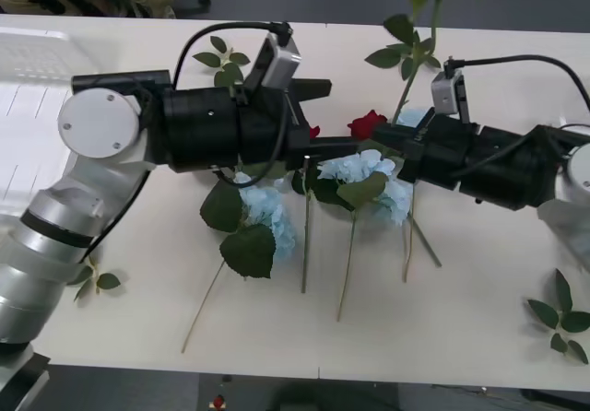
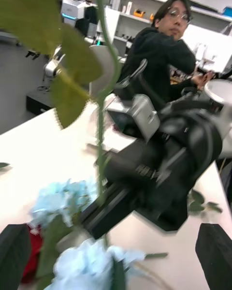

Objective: Put the red flowers into the right box and the blue flowers into the left box

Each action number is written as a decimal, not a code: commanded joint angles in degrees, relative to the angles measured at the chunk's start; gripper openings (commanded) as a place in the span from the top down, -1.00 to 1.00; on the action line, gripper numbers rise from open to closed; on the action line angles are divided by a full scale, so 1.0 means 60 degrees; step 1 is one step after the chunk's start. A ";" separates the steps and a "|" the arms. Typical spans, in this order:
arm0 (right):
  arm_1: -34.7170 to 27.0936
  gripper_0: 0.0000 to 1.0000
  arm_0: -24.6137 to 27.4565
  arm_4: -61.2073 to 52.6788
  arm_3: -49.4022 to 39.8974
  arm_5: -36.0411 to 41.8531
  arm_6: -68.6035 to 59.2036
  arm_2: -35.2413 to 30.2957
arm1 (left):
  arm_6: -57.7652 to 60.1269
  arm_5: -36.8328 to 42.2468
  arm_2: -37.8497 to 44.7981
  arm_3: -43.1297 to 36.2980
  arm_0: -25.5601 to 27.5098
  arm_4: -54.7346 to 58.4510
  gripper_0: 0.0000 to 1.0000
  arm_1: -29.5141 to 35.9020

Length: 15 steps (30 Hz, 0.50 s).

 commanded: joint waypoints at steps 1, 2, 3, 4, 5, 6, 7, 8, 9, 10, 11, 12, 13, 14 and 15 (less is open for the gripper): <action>-0.0115 1.00 0.0007 0.1118 -0.0758 0.1430 -0.3130 -0.1619 | -0.0129 -0.0001 0.0312 -0.0588 -0.0120 0.0855 -1.00 0.1092; -0.0115 1.00 0.0066 0.1381 -0.0890 0.1826 -0.3686 -0.1955 | -0.0085 0.0014 0.0312 -0.0588 -0.0076 0.1163 -1.00 0.1253; -0.0086 1.00 0.0139 0.1747 -0.1110 0.2617 -0.4756 -0.2600 | 0.0003 0.0029 0.0312 -0.0588 0.0027 0.1588 -1.00 0.1590; -0.0086 1.00 0.0139 0.1923 -0.1213 0.2924 -0.5166 -0.2834 | 0.0032 0.0043 0.0312 -0.0588 0.0071 0.1719 -1.00 0.1707; -0.0042 1.00 0.0139 0.2114 -0.1344 0.3422 -0.5752 -0.3186 | 0.0091 0.0043 0.0312 -0.0588 0.0129 0.1924 -1.00 0.1927; 0.0032 1.00 0.0139 0.2436 -0.1535 0.4228 -0.6719 -0.3787 | 0.0398 0.0219 0.0312 -0.0588 0.0246 0.2203 -1.00 0.2249; 0.0061 1.00 0.0139 0.2568 -0.1637 0.4521 -0.7026 -0.4021 | 0.0603 0.0307 0.0327 -0.0588 0.0290 0.2276 -1.00 0.2396; 0.0090 1.00 0.0139 0.2919 -0.1813 0.5004 -0.7817 -0.4446 | 0.0955 0.0468 0.0312 -0.0632 0.0393 0.2379 -1.00 0.2645; 0.0105 1.00 0.0125 0.3242 -0.2048 0.5429 -0.8271 -0.4797 | 0.1277 0.0629 0.0327 -0.0720 0.0495 0.2422 -1.00 0.2865; 0.0105 1.00 0.0125 0.3535 -0.2179 0.5708 -0.8682 -0.5017 | 0.1541 0.0717 0.0327 -0.0764 0.0569 0.2422 -1.00 0.3040; 0.0105 1.00 0.0110 0.3798 -0.2282 0.5971 -0.9018 -0.5193 | 0.1834 0.0820 0.0341 -0.0837 0.0701 0.2437 -1.00 0.3245; 0.0105 1.00 0.0066 0.4062 -0.2370 0.6279 -0.9458 -0.5427 | 0.2185 0.0849 0.0371 -0.0925 0.0891 0.2437 -1.00 0.3436; 0.0105 1.00 0.0007 0.4267 -0.2399 0.6543 -0.9780 -0.5574 | 0.2449 0.0864 0.0400 -0.0998 0.1067 0.2437 -1.00 0.3597; 0.0105 1.00 -0.0066 0.4501 -0.2399 0.6923 -1.0161 -0.5764 | 0.2727 0.0864 0.0429 -0.1057 0.1257 0.2422 -1.00 0.3758; 0.0090 1.00 -0.0095 0.4648 -0.2399 0.7114 -1.0381 -0.5867 | 0.2859 0.0864 0.0458 -0.1086 0.1345 0.2408 -1.00 0.3831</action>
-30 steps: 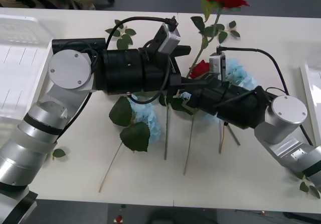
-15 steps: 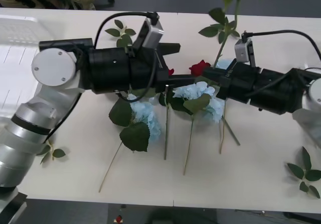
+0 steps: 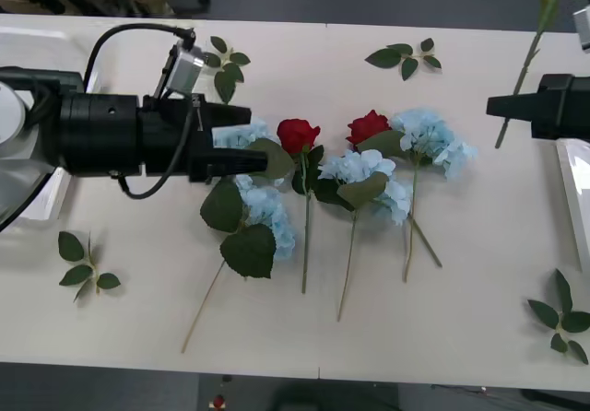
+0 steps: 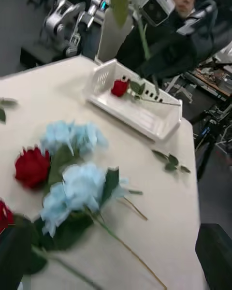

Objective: Put the red flowers into the right box and the blue flowers into the left box

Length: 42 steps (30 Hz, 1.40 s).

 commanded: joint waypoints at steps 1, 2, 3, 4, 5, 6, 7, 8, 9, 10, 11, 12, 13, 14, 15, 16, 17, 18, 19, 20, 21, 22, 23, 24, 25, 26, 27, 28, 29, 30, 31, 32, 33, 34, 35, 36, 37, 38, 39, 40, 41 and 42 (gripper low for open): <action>0.0084 1.00 -0.0461 0.0867 -0.0313 0.1104 -0.1228 -0.0395 | 0.1310 0.0081 0.0230 -0.0534 0.0678 0.0049 -1.00 0.0683; 0.0040 1.00 -0.0519 0.1087 -0.0313 0.1338 -0.1419 -0.0483 | 0.1485 0.0154 0.0230 -0.0548 0.0737 0.0049 -1.00 0.0727; -0.0033 1.00 -0.0578 0.1439 -0.0313 0.1616 -0.1712 -0.0571 | 0.1793 0.0300 0.0230 -0.0548 0.0766 0.0049 -1.00 0.0771; -0.0091 1.00 -0.0592 0.1629 -0.0298 0.1719 -0.1858 -0.0585 | 0.1983 0.0403 0.0230 -0.0548 0.0766 0.0049 -1.00 0.0786; -0.0194 1.00 -0.0622 0.1995 -0.0269 0.1895 -0.2107 -0.0600 | 0.2408 0.0579 0.0230 -0.0548 0.0781 0.0063 -1.00 0.0815; -0.0296 1.00 -0.0622 0.2347 -0.0240 0.2056 -0.2283 -0.0600 | 0.2789 0.0725 0.0230 -0.0548 0.0810 0.0063 -1.00 0.0815; -0.0399 1.00 -0.0622 0.2654 -0.0225 0.2129 -0.2400 -0.0600 | 0.3038 0.0828 0.0230 -0.0548 0.0854 0.0063 -1.00 0.0829; -0.0443 1.00 -0.0636 0.2918 -0.0196 0.2217 -0.2503 -0.0600 | 0.3287 0.0930 0.0215 -0.0548 0.0883 0.0049 -1.00 0.0829; -0.0502 1.00 -0.0622 0.3270 -0.0166 0.2349 -0.2649 -0.0615 | 0.3522 0.1048 0.0230 -0.0548 0.0927 -0.0069 -1.00 0.0829; -0.0531 1.00 -0.0622 0.3431 -0.0108 0.2407 -0.2722 -0.0629 | 0.3624 0.1121 0.0215 -0.0548 0.0927 -0.0171 -1.00 0.0844; -0.0589 1.00 -0.0622 0.3694 -0.0020 0.2481 -0.2884 -0.0673 | 0.3844 0.1267 0.0215 -0.0548 0.0927 -0.0376 -1.00 0.0829; -0.0648 1.00 -0.0622 0.3899 0.0068 0.2525 -0.3001 -0.0703 | 0.3961 0.1311 0.0230 -0.0548 0.0927 -0.0552 -1.00 0.0829; -0.0809 1.00 -0.0607 0.4178 0.0258 0.2612 -0.3089 -0.0732 | 0.4166 0.1414 0.0230 -0.0563 0.0942 -0.0801 -1.00 0.0844; -0.0882 1.00 -0.0607 0.4310 0.0346 0.2642 -0.3074 -0.0747 | 0.4254 0.1458 0.0245 -0.0548 0.0956 -0.0904 -1.00 0.0829; -0.1029 1.00 -0.0622 0.4544 0.0522 0.2656 -0.3059 -0.0747 | 0.4444 0.1531 0.0245 -0.0563 0.0986 -0.1065 -1.00 0.0829; -0.1190 1.00 -0.0607 0.4690 0.0683 0.2656 -0.3045 -0.0747 | 0.4635 0.1560 0.0245 -0.0563 0.1000 -0.1138 -1.00 0.0829; -0.1337 1.00 -0.0592 0.4837 0.0903 0.2642 -0.3045 -0.0747 | 0.4840 0.1560 0.0259 -0.0548 0.1044 -0.1167 -1.00 0.0829; -0.1454 1.00 -0.0607 0.4969 0.1079 0.2656 -0.3059 -0.0747 | 0.5016 0.1546 0.0289 -0.0548 0.1074 -0.1167 -1.00 0.0829; -0.1600 1.00 -0.0578 0.5159 0.1342 0.2656 -0.3001 -0.0747 | 0.5206 0.1487 0.0303 -0.0563 0.1088 -0.1226 -1.00 0.0815; -0.1673 1.00 -0.0578 0.5262 0.1460 0.2642 -0.2986 -0.0747 | 0.5309 0.1458 0.0333 -0.0548 0.1088 -0.1226 -1.00 0.0786; -0.1805 1.00 -0.0563 0.5394 0.1753 0.2612 -0.2957 -0.0747 | 0.5558 0.1399 0.0421 -0.0548 0.1088 -0.1226 -1.00 0.0756; -0.1908 1.00 -0.0563 0.5525 0.1972 0.2554 -0.2928 -0.0747 | 0.5792 0.1297 0.0479 -0.0548 0.1088 -0.1226 -1.00 0.0698; -0.1981 1.00 -0.0534 0.5628 0.2133 0.2495 -0.2913 -0.0747 | 0.5982 0.1238 0.0538 -0.0548 0.1088 -0.1240 -1.00 0.0668; -0.2084 1.00 -0.0490 0.5760 0.2295 0.2407 -0.2854 -0.0732 | 0.6261 0.1223 0.0582 -0.0548 0.1088 -0.1270 -1.00 0.0624; -0.2215 1.00 -0.0431 0.5892 0.2500 0.2290 -0.2825 -0.0688 | 0.6583 0.1179 0.0611 -0.0548 0.1088 -0.1431 -1.00 0.0595; -0.2303 1.00 -0.0387 0.5965 0.2631 0.2173 -0.2810 -0.0659 | 0.6788 0.1135 0.0626 -0.0548 0.1088 -0.1533 -1.00 0.0551; -0.2435 1.00 -0.0256 0.6023 0.2822 0.1983 -0.2781 -0.0644 | 0.7081 0.1091 0.0640 -0.0548 0.1088 -0.1621 -1.00 0.0493; -0.2538 1.00 -0.0153 0.6053 0.2954 0.1792 -0.2766 -0.0644 | 0.7330 0.0989 0.0640 -0.0548 0.1103 -0.1724 -1.00 0.0463; -0.2655 1.00 0.0008 0.6097 0.3129 0.1587 -0.2752 -0.0615 | 0.7623 0.0769 0.0655 -0.0548 0.1147 -0.1812 -1.00 0.0419; -0.2713 1.00 0.0052 0.6111 0.3203 0.1485 -0.2722 -0.0600 | 0.7740 0.0667 0.0655 -0.0548 0.1176 -0.1826 -1.00 0.0405; -0.2831 1.00 0.0242 0.6170 0.3349 0.1265 -0.2693 -0.0571 | 0.7945 0.0520 0.0655 -0.0548 0.1176 -0.1929 -1.00 0.0361; -0.2977 1.00 0.0418 0.6214 0.3466 0.1060 -0.2664 -0.0512 | 0.8092 0.0506 0.0655 -0.0548 0.1176 -0.2119 -1.00 0.0302; -0.3036 1.00 0.0535 0.6243 0.3525 0.0943 -0.2649 -0.0498 | 0.8165 0.0506 0.0655 -0.0548 0.1176 -0.2178 -1.00 0.0287; -0.3168 1.00 0.0828 0.6302 0.3598 0.0693 -0.2620 -0.0454 | 0.8341 0.0506 0.0670 -0.0548 0.1176 -0.2280 -1.00 0.0287; -0.3212 1.00 0.0975 0.6375 0.3598 0.0547 -0.2591 -0.0454 | 0.8356 0.0506 0.0670 -0.0548 0.1176 -0.2339 -1.00 0.0273; -0.3255 1.00 0.1121 0.6434 0.3598 0.0430 -0.2576 -0.0454 | 0.8356 0.0549 0.0655 -0.0548 0.1176 -0.2412 -1.00 0.0287; -0.3285 1.00 0.1444 0.6580 0.3598 0.0195 -0.2547 -0.0454 | 0.8326 0.0711 0.0670 -0.0548 0.1162 -0.2529 -1.00 0.0273; -0.3285 1.00 0.1561 0.6639 0.3613 0.0108 -0.2532 -0.0454 | 0.8312 0.0813 0.0670 -0.0548 0.1147 -0.2617 -1.00 0.0287; -0.3314 1.00 0.1781 0.6771 0.3628 -0.0068 -0.2517 -0.0439 | 0.8224 0.1062 0.0655 -0.0548 0.1118 -0.2837 -1.00 0.0287; -0.3329 1.00 0.1942 0.6858 0.3671 -0.0273 -0.2517 -0.0439 | 0.7975 0.1267 0.0655 -0.0563 0.1088 -0.3042 -1.00 0.0287; -0.3329 1.00 0.2015 0.6917 0.3701 -0.0347 -0.2503 -0.0439 | 0.7843 0.1355 0.0670 -0.0578 0.1074 -0.3115 -1.00 0.0302; -0.3329 1.00 0.2132 0.7005 0.3833 -0.0537 -0.2488 -0.0439 | 0.7594 0.1546 0.0655 -0.0578 0.1030 -0.3262 -1.00 0.0287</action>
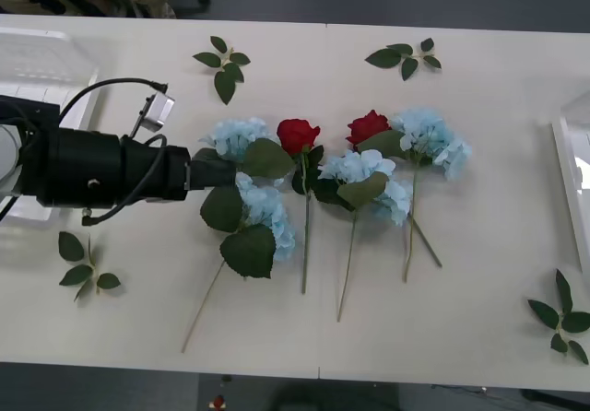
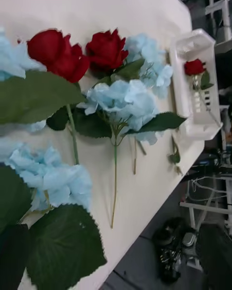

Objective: Put the red flowers into the right box and the blue flowers into the left box

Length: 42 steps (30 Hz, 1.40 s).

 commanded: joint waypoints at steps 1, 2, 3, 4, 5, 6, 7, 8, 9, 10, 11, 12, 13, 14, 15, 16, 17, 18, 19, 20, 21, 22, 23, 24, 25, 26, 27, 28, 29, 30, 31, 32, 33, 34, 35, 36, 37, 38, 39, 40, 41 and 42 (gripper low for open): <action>-0.0261 1.00 0.0357 0.0293 0.0309 -0.0579 0.0227 -0.0120 | -0.0533 0.0650 0.0045 -0.0294 -0.0024 -0.0530 -1.00 0.0082; -0.0275 1.00 0.0357 0.0293 0.0485 -0.0696 0.0256 -0.0091 | -0.0738 0.0767 0.0045 -0.0294 -0.0039 -0.0603 -1.00 0.0068; -0.0275 1.00 0.0357 0.0293 0.0705 -0.0828 0.0271 -0.0047 | -0.0899 0.0928 0.0045 -0.0294 -0.0039 -0.0677 -1.00 0.0068; -0.0290 1.00 0.0357 0.0279 0.0793 -0.0930 0.0285 -0.0017 | -0.1001 0.1001 0.0045 -0.0294 -0.0024 -0.0721 -1.00 0.0068; -0.0305 1.00 0.0328 0.0293 0.0939 -0.1121 0.0285 0.0041 | -0.1206 0.1162 0.0045 -0.0294 -0.0024 -0.0808 -1.00 0.0068; -0.0305 1.00 0.0298 0.0337 0.1027 -0.1253 0.0300 0.0100 | -0.1397 0.1280 0.0031 -0.0294 -0.0039 -0.0911 -1.00 0.0068; -0.0305 1.00 0.0254 0.0381 0.1130 -0.1414 0.0285 0.0202 | -0.1675 0.1397 0.0016 -0.0294 -0.0024 -0.1058 -1.00 0.0053; -0.0305 1.00 0.0225 0.0410 0.1203 -0.1472 0.0285 0.0246 | -0.1836 0.1441 0.0001 -0.0294 -0.0039 -0.1131 -1.00 0.0053; -0.0305 1.00 0.0137 0.0513 0.1335 -0.1575 0.0256 0.0378 | -0.2144 0.1470 -0.0101 -0.0294 -0.0054 -0.1277 -1.00 0.0039; -0.0305 1.00 0.0049 0.0615 0.1452 -0.1677 0.0241 0.0539 | -0.2334 0.1470 -0.0204 -0.0294 -0.0054 -0.1380 -1.00 0.0039; -0.0305 1.00 -0.0009 0.0659 0.1525 -0.1736 0.0256 0.0627 | -0.2408 0.1455 -0.0262 -0.0294 -0.0068 -0.1438 -1.00 0.0039; -0.0305 1.00 -0.0097 0.0674 0.1672 -0.1795 0.0212 0.0730 | -0.2598 0.1426 -0.0350 -0.0308 -0.0083 -0.1600 -1.00 0.0039; -0.0305 1.00 -0.0185 0.0689 0.1774 -0.1838 0.0212 0.0774 | -0.2818 0.1441 -0.0438 -0.0337 -0.0156 -0.1790 -1.00 0.0009; -0.0305 1.00 -0.0229 0.0659 0.1818 -0.1838 0.0212 0.0774 | -0.2906 0.1426 -0.0482 -0.0337 -0.0171 -0.1878 -1.00 0.0009; -0.0305 1.00 -0.0273 0.0645 0.1891 -0.1868 0.0256 0.0774 | -0.3096 0.1426 -0.0570 -0.0381 -0.0215 -0.2054 -1.00 0.0009; -0.0305 1.00 -0.0302 0.0615 0.1921 -0.1926 0.0271 0.0774 | -0.3213 0.1441 -0.0672 -0.0396 -0.0273 -0.2215 -1.00 0.0009; -0.0305 1.00 -0.0302 0.0586 0.1921 -0.1956 0.0285 0.0774 | -0.3257 0.1455 -0.0775 -0.0411 -0.0317 -0.2376 -1.00 0.0009; -0.0305 1.00 -0.0317 0.0572 0.1921 -0.2000 0.0300 0.0774 | -0.3257 0.1455 -0.0848 -0.0411 -0.0347 -0.2464 -1.00 0.0009; -0.0305 1.00 -0.0317 0.0498 0.1921 -0.2044 0.0300 0.0774 | -0.3301 0.1455 -0.0980 -0.0411 -0.0391 -0.2596 -1.00 0.0009; -0.0305 1.00 -0.0317 0.0469 0.1921 -0.2044 0.0300 0.0774 | -0.3316 0.1455 -0.1053 -0.0411 -0.0420 -0.2683 -1.00 0.0009; -0.0305 0.93 -0.0317 0.0425 0.1921 -0.2073 0.0300 0.0774 | -0.3345 0.1455 -0.1200 -0.0411 -0.0493 -0.2815 -1.00 0.0009; -0.0305 0.60 -0.0317 0.0410 0.1921 -0.2102 0.0315 0.0803 | -0.3360 0.1455 -0.1332 -0.0411 -0.0552 -0.2976 -1.00 0.0009; -0.0305 0.16 -0.0317 0.0410 0.1921 -0.2117 0.0344 0.0832 | -0.3374 0.1455 -0.1419 -0.0411 -0.0581 -0.3064 -1.00 0.0009; -0.0305 -0.08 -0.0317 0.0396 0.1921 -0.2117 0.0358 0.0847 | -0.3374 0.1455 -0.1449 -0.0411 -0.0596 -0.3123 -1.00 0.0009; -0.0305 -0.40 -0.0332 0.0396 0.1921 -0.2131 0.0388 0.0876 | -0.3404 0.1455 -0.1507 -0.0411 -0.0596 -0.3211 -1.00 0.0009; -0.0305 -0.60 -0.0346 0.0381 0.1921 -0.2131 0.0417 0.0906 | -0.3418 0.1455 -0.1551 -0.0411 -0.0596 -0.3255 -1.00 0.0009; -0.0305 -0.66 -0.0361 0.0381 0.1921 -0.2131 0.0432 0.0920 | -0.3418 0.1455 -0.1595 -0.0411 -0.0596 -0.3284 -1.00 -0.0005; -0.0305 -0.74 -0.0375 0.0396 0.1921 -0.2131 0.0476 0.0949 | -0.3418 0.1455 -0.1654 -0.0396 -0.0596 -0.3357 -1.00 -0.0020; -0.0305 -0.81 -0.0375 0.0396 0.1921 -0.2131 0.0520 0.0964 | -0.3433 0.1455 -0.1712 -0.0411 -0.0596 -0.3489 -1.00 -0.0035; -0.0305 -0.84 -0.0375 0.0381 0.1921 -0.2131 0.0534 0.0964 | -0.3433 0.1455 -0.1771 -0.0411 -0.0596 -0.3562 -1.00 -0.0049; -0.0305 -0.88 -0.0375 0.0381 0.1921 -0.2131 0.0578 0.0964 | -0.3433 0.1441 -0.1830 -0.0396 -0.0596 -0.3709 -1.00 -0.0093; -0.0305 -0.91 -0.0375 0.0352 0.1921 -0.2131 0.0637 0.0993 | -0.3433 0.1455 -0.1888 -0.0411 -0.0596 -0.3885 -1.00 -0.0137; -0.0305 -0.92 -0.0375 0.0337 0.1921 -0.2131 0.0666 0.0993 | -0.3433 0.1441 -0.1917 -0.0396 -0.0596 -0.4002 -0.95 -0.0167; -0.0305 -0.94 -0.0375 0.0308 0.1921 -0.2131 0.0710 0.0993 | -0.3433 0.1455 -0.1961 -0.0411 -0.0596 -0.4178 -0.86 -0.0225; -0.0305 -0.97 -0.0361 0.0279 0.1921 -0.2131 0.0754 0.0993 | -0.3433 0.1455 -0.2020 -0.0396 -0.0596 -0.4339 -0.85 -0.0269; -0.0305 -0.98 -0.0375 0.0249 0.1921 -0.2131 0.0783 0.0993 | -0.3433 0.1455 -0.2049 -0.0396 -0.0596 -0.4427 -0.85 -0.0298; -0.0305 -0.99 -0.0375 0.0147 0.1906 -0.2131 0.0813 0.1023 | -0.3418 0.1455 -0.2167 -0.0396 -0.0596 -0.4617 -0.85 -0.0342; -0.0305 -1.00 -0.0375 0.0030 0.1877 -0.2117 0.0842 0.1023 | -0.3404 0.1441 -0.2284 -0.0396 -0.0596 -0.4822 -0.85 -0.0386; -0.0305 -1.00 -0.0375 0.0000 0.1833 -0.2087 0.0856 0.1023 | -0.3404 0.1426 -0.2342 -0.0396 -0.0596 -0.4910 -0.86 -0.0401; -0.0305 -1.00 -0.0375 -0.0029 0.1716 -0.1985 0.0856 0.1023 | -0.3404 0.1367 -0.2445 -0.0396 -0.0596 -0.5086 -0.85 -0.0430; -0.0305 -1.00 -0.0375 -0.0058 0.1569 -0.1853 0.0783 0.1023 | -0.3404 0.1323 -0.2562 -0.0396 -0.0596 -0.5232 -0.86 -0.0445; -0.0305 -1.00 -0.0375 -0.0088 0.1481 -0.1765 0.0783 0.1023 | -0.3404 0.1280 -0.2635 -0.0396 -0.0596 -0.5306 -0.85 -0.0460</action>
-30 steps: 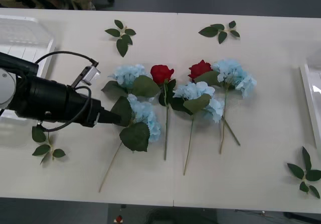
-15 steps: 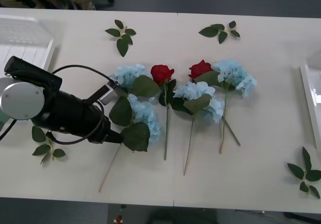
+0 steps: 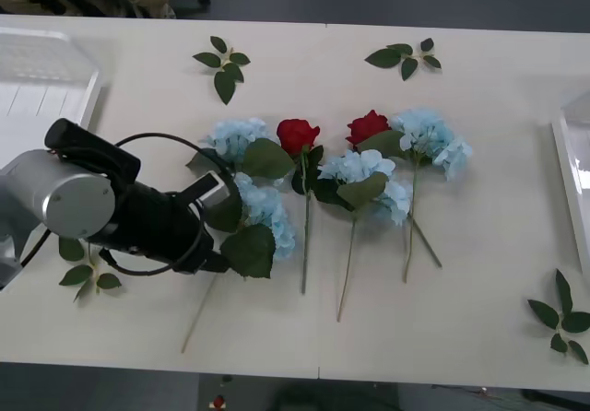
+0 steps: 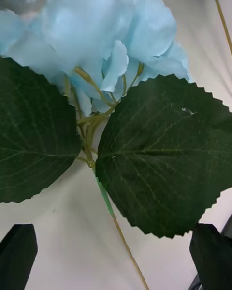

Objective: Put the red flowers into the right box and the blue flowers into the left box

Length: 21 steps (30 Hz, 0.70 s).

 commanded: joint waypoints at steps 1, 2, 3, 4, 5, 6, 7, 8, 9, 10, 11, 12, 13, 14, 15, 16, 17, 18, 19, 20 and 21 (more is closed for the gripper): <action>-0.0290 -1.00 -0.0072 -0.0163 -0.0692 0.0414 0.0506 0.0072 | -0.0439 -0.0207 -0.0403 -0.0277 -0.0204 -0.0474 -0.85 -0.0062; -0.0290 -1.00 -0.0072 -0.0295 -0.0867 0.0576 0.0448 0.0072 | -0.0439 -0.0221 -0.0491 -0.0277 -0.0233 -0.0636 -0.86 -0.0091; -0.0304 -0.99 -0.0072 -0.0485 -0.1029 0.0707 0.0374 0.0072 | -0.0439 -0.0221 -0.0579 -0.0277 -0.0233 -0.0826 -0.85 -0.0120; -0.0290 -1.00 -0.0072 -0.0588 -0.1116 0.0751 0.0360 0.0072 | -0.0439 -0.0207 -0.0623 -0.0277 -0.0219 -0.0899 -0.85 -0.0135; -0.0260 -1.00 -0.0057 -0.0793 -0.1292 0.0839 0.0286 0.0057 | -0.0424 -0.0221 -0.0696 -0.0277 -0.0219 -0.1060 -0.85 -0.0164; -0.0216 -1.00 -0.0057 -0.0939 -0.1483 0.0912 0.0243 0.0057 | -0.0424 -0.0207 -0.0740 -0.0277 -0.0219 -0.1207 -0.85 -0.0194; -0.0202 -1.00 -0.0072 -0.1013 -0.1585 0.0971 0.0213 0.0072 | -0.0424 -0.0207 -0.0769 -0.0277 -0.0233 -0.1280 -0.85 -0.0208; -0.0129 -0.99 -0.0057 -0.1100 -0.1820 0.1059 0.0155 0.0072 | -0.0424 -0.0221 -0.0813 -0.0277 -0.0233 -0.1427 -0.86 -0.0223; 0.0003 -1.00 -0.0072 -0.1144 -0.2054 0.1161 0.0052 0.0072 | -0.0424 -0.0207 -0.0857 -0.0277 -0.0219 -0.1544 -0.86 -0.0252; 0.0062 -1.00 -0.0057 -0.1159 -0.2186 0.1176 -0.0050 0.0072 | -0.0424 -0.0221 -0.0872 -0.0277 -0.0219 -0.1617 -0.86 -0.0252; 0.0208 -1.00 -0.0057 -0.1174 -0.2493 0.1235 -0.0270 0.0072 | -0.0424 -0.0221 -0.0901 -0.0263 -0.0219 -0.1690 -0.86 -0.0296; 0.0267 -1.00 -0.0057 -0.1174 -0.2640 0.1279 -0.0387 0.0072 | -0.0424 -0.0221 -0.0901 -0.0248 -0.0219 -0.1690 -0.85 -0.0311; 0.0443 -1.00 -0.0057 -0.1174 -0.2933 0.1337 -0.0592 0.0072 | -0.0424 -0.0207 -0.0901 -0.0204 -0.0219 -0.1705 -0.84 -0.0355; 0.0618 -1.00 -0.0042 -0.1144 -0.3255 0.1425 -0.0798 0.0087 | -0.0424 -0.0207 -0.0945 -0.0160 -0.0233 -0.1734 -0.85 -0.0413; 0.0765 -1.00 -0.0057 -0.1144 -0.3533 0.1469 -0.0988 0.0131 | -0.0424 -0.0207 -0.0960 -0.0131 -0.0233 -0.1778 -0.85 -0.0443; 0.0809 -1.00 -0.0057 -0.1144 -0.3665 0.1484 -0.1091 0.0175 | -0.0424 -0.0221 -0.0989 -0.0087 -0.0233 -0.1807 -0.85 -0.0472; 0.0867 -1.00 -0.0057 -0.1144 -0.3900 0.1484 -0.1281 0.0277 | -0.0424 -0.0221 -0.1004 -0.0014 -0.0248 -0.1837 -0.85 -0.0531; 0.0911 -1.00 -0.0057 -0.1144 -0.4119 0.1425 -0.1501 0.0424 | -0.0439 -0.0221 -0.1033 0.0089 -0.0263 -0.1866 -0.85 -0.0575; 0.0926 -1.00 -0.0057 -0.1159 -0.4222 0.1381 -0.1603 0.0512 | -0.0439 -0.0221 -0.1048 0.0148 -0.0277 -0.1866 -0.85 -0.0604; 0.0955 -1.00 -0.0072 -0.1174 -0.4442 0.1279 -0.1867 0.0702 | -0.0453 -0.0251 -0.1062 0.0235 -0.0292 -0.1895 -0.85 -0.0633; 0.0985 -1.00 -0.0072 -0.1159 -0.4647 0.1176 -0.2116 0.0863 | -0.0453 -0.0295 -0.1106 0.0279 -0.0306 -0.1939 -0.85 -0.0662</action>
